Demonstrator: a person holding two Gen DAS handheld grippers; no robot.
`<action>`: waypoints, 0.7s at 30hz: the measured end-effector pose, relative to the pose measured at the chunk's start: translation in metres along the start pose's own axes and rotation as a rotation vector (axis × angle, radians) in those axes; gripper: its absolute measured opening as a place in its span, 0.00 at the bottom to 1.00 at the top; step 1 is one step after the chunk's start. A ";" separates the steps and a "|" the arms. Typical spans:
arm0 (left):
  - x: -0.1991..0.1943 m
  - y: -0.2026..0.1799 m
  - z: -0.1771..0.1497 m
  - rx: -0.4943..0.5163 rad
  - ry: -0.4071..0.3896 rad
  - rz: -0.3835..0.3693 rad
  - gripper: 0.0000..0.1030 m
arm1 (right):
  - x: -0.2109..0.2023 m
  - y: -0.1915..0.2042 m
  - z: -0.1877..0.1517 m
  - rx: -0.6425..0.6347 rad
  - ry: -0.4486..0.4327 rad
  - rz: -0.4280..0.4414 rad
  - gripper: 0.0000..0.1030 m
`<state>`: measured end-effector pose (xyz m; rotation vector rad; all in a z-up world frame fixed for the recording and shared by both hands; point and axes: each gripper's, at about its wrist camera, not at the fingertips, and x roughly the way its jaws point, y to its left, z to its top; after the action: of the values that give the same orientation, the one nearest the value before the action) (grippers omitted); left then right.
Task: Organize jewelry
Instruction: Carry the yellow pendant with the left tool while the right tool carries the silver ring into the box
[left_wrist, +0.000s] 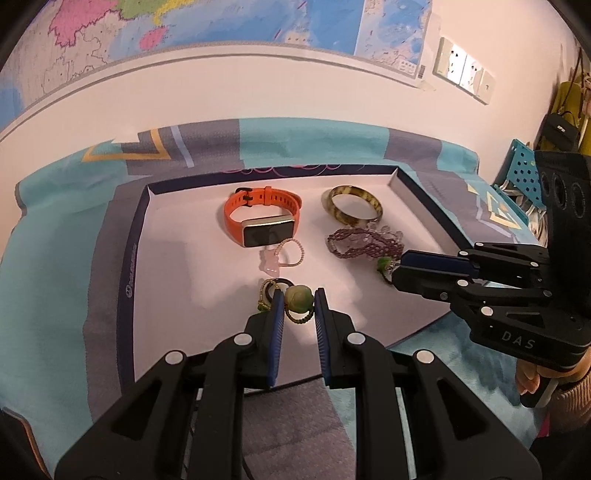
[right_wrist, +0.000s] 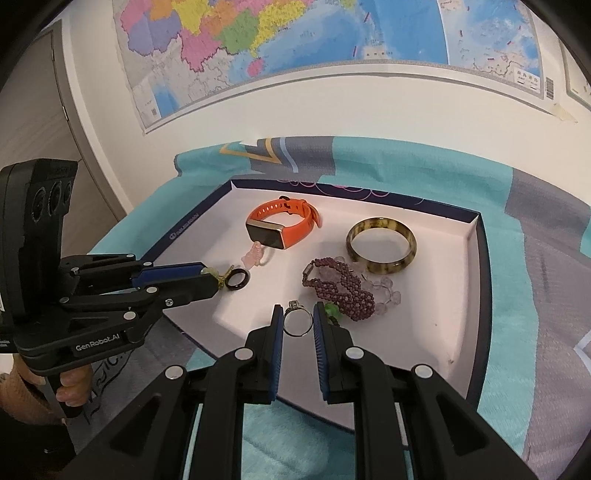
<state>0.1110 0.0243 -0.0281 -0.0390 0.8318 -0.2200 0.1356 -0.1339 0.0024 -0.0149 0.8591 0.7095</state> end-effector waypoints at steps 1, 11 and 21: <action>0.001 0.001 0.000 -0.002 0.003 0.001 0.17 | 0.001 0.000 0.000 -0.001 0.001 -0.001 0.14; 0.008 0.003 0.002 -0.011 0.014 0.010 0.17 | 0.003 -0.001 0.002 -0.005 0.009 -0.008 0.14; 0.013 0.002 0.005 -0.016 0.019 0.016 0.17 | 0.009 -0.004 0.003 -0.011 0.022 -0.021 0.14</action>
<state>0.1235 0.0230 -0.0344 -0.0452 0.8527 -0.1993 0.1435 -0.1307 -0.0030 -0.0411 0.8747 0.6950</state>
